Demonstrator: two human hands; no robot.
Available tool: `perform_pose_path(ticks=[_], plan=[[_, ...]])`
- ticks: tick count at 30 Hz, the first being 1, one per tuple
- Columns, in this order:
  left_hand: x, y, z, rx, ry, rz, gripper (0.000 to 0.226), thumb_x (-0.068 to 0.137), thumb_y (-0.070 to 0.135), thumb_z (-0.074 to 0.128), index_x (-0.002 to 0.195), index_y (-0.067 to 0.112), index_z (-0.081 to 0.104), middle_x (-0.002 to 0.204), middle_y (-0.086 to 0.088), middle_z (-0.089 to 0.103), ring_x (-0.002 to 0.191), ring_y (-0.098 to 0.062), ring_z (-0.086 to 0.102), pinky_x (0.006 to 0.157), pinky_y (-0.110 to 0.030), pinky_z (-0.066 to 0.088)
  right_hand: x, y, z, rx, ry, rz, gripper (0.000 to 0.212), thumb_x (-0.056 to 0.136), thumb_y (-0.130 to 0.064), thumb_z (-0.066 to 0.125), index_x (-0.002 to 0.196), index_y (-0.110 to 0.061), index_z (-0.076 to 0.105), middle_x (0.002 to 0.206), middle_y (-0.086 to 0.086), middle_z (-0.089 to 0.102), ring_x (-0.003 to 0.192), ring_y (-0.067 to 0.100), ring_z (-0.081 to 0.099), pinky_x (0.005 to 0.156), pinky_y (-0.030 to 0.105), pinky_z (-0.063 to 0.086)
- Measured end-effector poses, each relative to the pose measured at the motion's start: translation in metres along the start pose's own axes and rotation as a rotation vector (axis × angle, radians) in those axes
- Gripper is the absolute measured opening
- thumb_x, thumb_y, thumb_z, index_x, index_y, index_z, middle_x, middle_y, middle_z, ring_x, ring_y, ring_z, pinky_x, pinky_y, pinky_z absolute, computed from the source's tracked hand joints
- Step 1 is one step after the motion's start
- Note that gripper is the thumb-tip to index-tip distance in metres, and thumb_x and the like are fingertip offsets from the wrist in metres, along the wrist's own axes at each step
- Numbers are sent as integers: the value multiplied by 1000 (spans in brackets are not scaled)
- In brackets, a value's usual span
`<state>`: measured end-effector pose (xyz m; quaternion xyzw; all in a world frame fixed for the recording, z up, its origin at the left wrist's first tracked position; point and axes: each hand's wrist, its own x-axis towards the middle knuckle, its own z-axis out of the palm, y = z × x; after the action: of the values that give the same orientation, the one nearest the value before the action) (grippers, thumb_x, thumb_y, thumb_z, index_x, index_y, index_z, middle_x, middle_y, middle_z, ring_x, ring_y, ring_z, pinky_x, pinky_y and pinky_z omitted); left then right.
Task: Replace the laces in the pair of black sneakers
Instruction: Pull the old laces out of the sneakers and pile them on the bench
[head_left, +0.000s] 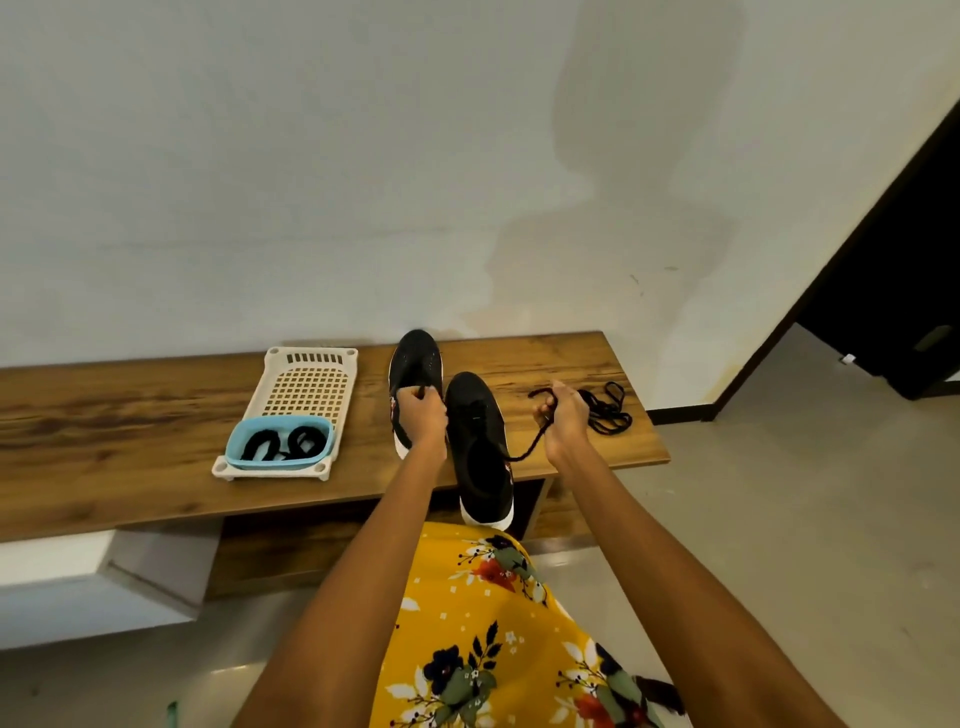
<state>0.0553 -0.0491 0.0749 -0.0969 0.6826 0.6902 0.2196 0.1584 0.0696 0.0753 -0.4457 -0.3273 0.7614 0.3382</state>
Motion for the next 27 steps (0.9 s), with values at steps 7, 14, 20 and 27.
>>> perform_pose_path(ticks=[7, 14, 20, 27], plan=[[6, -33, -9, 478, 0, 201, 71, 84, -9, 54, 144, 14, 25, 148, -15, 23, 131, -30, 37, 100, -36, 42, 31, 49, -14, -988, -94, -88, 28, 95, -8, 43, 111, -21, 63, 125, 10, 55, 95, 19, 51, 79, 31, 43], [0, -53, 2, 1385, -45, 709, 54, 90, 30, 59, 139, 28, 37, 156, -13, 10, 145, -30, 2, 116, -46, 4, 30, 71, 0, -1560, -273, -451, 32, 91, -27, 61, 122, -23, 61, 133, 8, 43, 127, 27, 33, 99, 36, 41], [18, -62, 11, 1432, -99, 766, 26, 95, 34, 48, 117, 31, 62, 132, 1, 47, 124, -18, 39, 105, -36, 23, 45, 73, -3, -1365, -409, -456, 1, 86, -24, 60, 85, -23, 60, 104, 5, 58, 109, 20, 49, 74, 26, 39], [32, -61, 16, 996, -340, 379, 16, 95, 20, 48, 103, 21, 62, 106, -2, 58, 105, -22, 55, 98, -39, 28, 59, 50, 8, -1474, -609, -280, 46, 91, -45, 51, 57, -16, 45, 70, 1, 47, 81, 15, 46, 73, 31, 33]])
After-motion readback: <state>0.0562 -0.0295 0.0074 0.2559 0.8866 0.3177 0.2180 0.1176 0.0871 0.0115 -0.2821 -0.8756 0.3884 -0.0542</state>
